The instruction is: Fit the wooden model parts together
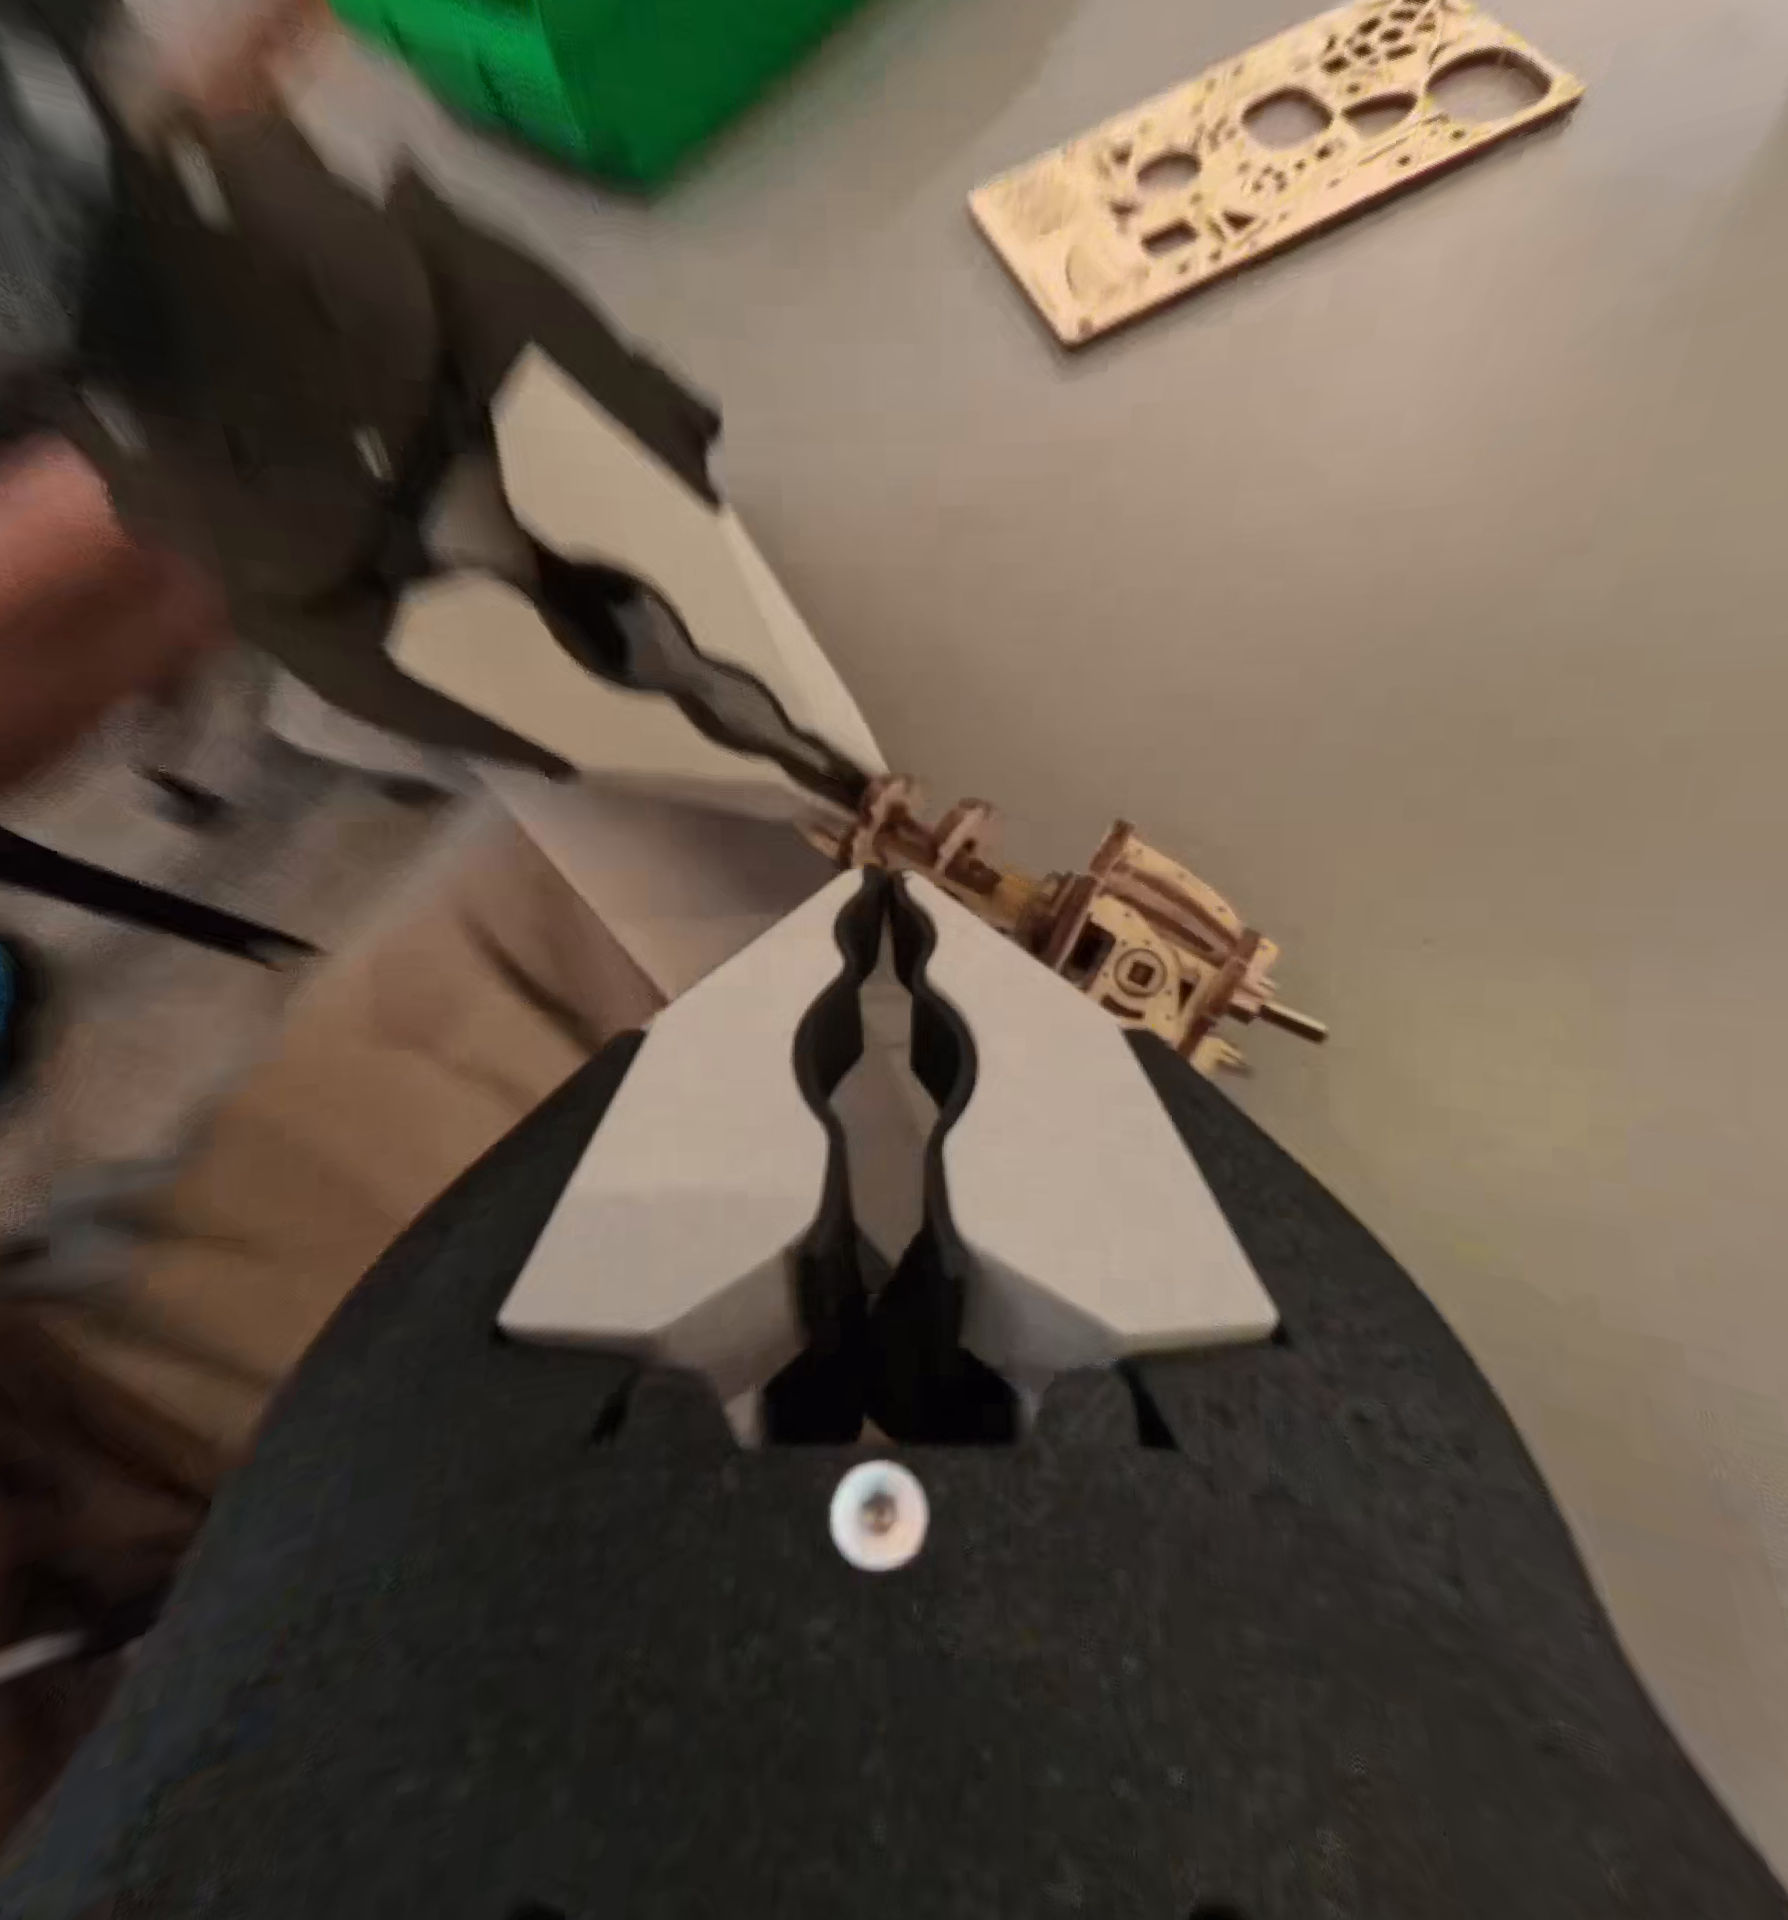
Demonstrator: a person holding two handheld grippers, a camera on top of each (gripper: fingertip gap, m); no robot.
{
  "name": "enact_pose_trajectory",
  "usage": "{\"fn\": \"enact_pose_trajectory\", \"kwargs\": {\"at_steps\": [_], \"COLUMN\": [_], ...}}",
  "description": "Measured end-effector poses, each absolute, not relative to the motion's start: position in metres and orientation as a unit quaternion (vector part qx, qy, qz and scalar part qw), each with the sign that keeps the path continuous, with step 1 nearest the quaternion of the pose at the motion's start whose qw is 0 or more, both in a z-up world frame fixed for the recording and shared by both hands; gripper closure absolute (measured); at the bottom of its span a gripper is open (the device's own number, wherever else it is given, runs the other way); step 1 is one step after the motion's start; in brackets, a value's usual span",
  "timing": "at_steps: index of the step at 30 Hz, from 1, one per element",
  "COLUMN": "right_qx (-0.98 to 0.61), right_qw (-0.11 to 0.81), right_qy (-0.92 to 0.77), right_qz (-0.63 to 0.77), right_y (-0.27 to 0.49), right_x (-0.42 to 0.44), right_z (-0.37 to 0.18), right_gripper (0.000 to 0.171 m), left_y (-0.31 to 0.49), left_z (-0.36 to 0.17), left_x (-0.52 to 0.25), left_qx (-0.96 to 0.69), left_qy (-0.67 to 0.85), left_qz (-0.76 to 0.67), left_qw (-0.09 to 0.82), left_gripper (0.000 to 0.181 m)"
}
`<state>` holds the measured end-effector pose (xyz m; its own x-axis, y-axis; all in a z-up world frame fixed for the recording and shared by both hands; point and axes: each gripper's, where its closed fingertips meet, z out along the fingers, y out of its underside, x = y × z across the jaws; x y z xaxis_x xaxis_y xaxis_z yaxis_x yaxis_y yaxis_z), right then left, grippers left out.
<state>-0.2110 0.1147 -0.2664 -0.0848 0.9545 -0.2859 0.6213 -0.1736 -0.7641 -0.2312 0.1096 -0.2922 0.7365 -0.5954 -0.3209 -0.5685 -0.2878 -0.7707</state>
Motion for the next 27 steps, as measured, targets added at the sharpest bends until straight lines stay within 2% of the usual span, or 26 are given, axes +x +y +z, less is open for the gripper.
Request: {"fn": "enact_pose_trajectory", "kwargs": {"at_steps": [3, 6, 9, 12, 18, 22, 25, 27], "right_qx": [-0.674, -0.673, -0.65, -0.594, -0.419, -0.29, -0.21, -0.146], "right_qw": [0.119, 0.068, 0.029, 0.013, 0.035, -0.038, -0.088, -0.07], "right_qy": [-0.473, -0.416, -0.486, -0.596, -0.806, -0.854, -0.895, -0.926], "right_qz": [0.555, 0.608, 0.584, 0.54, 0.416, 0.43, 0.382, 0.341], "right_y": [0.125, 0.132, 0.115, 0.103, 0.129, 0.132, 0.133, 0.127], "right_x": [-0.219, -0.226, -0.224, -0.21, -0.196, -0.201, -0.199, -0.201], "right_z": [-0.244, -0.242, -0.251, -0.25, -0.243, -0.242, -0.252, -0.26], "right_gripper": [0.171, 0.171, 0.171, 0.151, 0.152, 0.154, 0.154, 0.155], "left_y": [0.108, 0.109, 0.108, 0.107, 0.105, 0.107, 0.106, 0.105], "left_z": [-0.289, -0.288, -0.288, -0.292, -0.294, -0.297, -0.302, -0.304], "left_x": [-0.231, -0.232, -0.231, -0.231, -0.23, -0.23, -0.231, -0.231], "left_qx": [-0.801, -0.8, -0.8, -0.8, -0.787, -0.784, -0.787, -0.789], "left_qy": [0.357, 0.356, 0.36, 0.369, 0.407, 0.428, 0.438, 0.437], "left_qz": [-0.019, -0.018, -0.019, -0.019, -0.024, -0.029, -0.044, -0.07], "left_qw": [0.481, 0.482, 0.48, 0.473, 0.462, 0.449, 0.433, 0.426], "left_gripper": [0.181, 0.181, 0.181, 0.181, 0.181, 0.181, 0.181, 0.181]}}
